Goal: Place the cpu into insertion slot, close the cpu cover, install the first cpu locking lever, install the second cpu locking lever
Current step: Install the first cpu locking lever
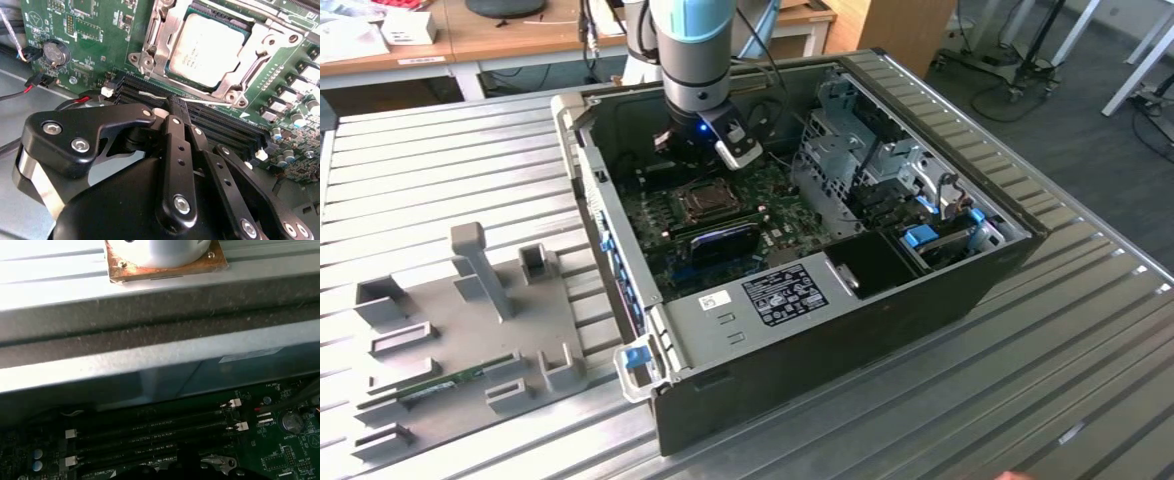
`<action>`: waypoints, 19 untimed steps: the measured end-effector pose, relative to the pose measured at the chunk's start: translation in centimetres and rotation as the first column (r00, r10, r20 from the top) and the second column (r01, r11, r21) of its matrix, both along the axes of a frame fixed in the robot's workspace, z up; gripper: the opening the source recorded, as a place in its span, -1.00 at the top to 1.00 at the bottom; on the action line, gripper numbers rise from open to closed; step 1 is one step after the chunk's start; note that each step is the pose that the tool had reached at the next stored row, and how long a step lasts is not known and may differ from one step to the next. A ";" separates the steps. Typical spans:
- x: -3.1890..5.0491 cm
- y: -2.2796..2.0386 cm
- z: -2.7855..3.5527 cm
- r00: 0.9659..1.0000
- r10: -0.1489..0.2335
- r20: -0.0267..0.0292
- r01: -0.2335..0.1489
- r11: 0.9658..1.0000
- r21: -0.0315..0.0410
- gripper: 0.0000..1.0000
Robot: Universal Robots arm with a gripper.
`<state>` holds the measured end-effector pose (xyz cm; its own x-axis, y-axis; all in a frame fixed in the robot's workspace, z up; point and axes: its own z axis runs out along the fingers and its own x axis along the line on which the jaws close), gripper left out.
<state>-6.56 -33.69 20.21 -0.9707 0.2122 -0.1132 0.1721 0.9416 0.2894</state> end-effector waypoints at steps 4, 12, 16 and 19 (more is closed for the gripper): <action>0.00 0.23 -0.06 1.000 -0.014 0.000 0.014 1.000 -0.001 0.79; 0.00 0.41 -0.07 0.999 -0.040 0.000 0.040 0.999 -0.001 0.79; 0.00 0.45 -0.06 0.999 -0.047 0.000 0.047 0.999 -0.001 0.79; 0.00 0.45 -0.02 0.999 -0.048 0.000 0.048 0.999 0.002 0.79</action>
<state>-6.56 -33.24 20.19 -0.9595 0.2584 -0.1127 0.2167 0.9318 0.2913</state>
